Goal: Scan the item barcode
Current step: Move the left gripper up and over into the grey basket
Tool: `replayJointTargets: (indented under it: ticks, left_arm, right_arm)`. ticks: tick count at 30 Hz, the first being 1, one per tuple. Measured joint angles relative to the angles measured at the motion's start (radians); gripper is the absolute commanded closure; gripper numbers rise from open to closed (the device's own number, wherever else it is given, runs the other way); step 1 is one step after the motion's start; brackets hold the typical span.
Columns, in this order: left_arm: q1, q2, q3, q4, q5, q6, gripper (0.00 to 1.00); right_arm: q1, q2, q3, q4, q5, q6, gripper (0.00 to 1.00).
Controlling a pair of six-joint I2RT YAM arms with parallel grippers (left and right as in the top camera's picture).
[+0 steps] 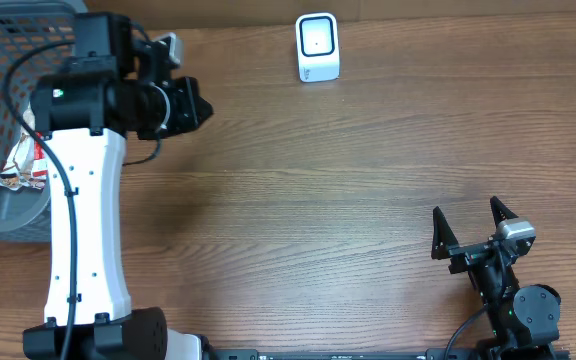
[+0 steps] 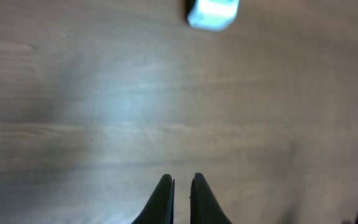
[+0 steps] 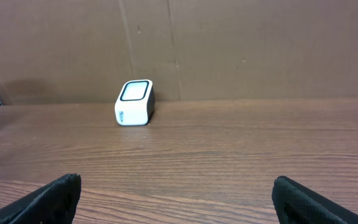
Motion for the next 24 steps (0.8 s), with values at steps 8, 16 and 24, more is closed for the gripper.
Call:
replayJointTargets:
  ticks: [8,16,24]
  left_arm:
    - [0.188,0.0,0.025,0.112,0.0,-0.093,0.96]
    - [0.399,0.0,0.081,0.201,0.0,-0.166,0.96]
    - [0.546,0.0,0.117,0.302,-0.001,-0.185,0.91]
  right_arm:
    - [0.0,0.0,0.0,0.0,0.0,0.0,0.0]
    - [0.0,0.0,0.0,0.0,0.0,0.0,0.0]
    - [0.0,0.0,0.0,0.0,0.0,0.0,0.0]
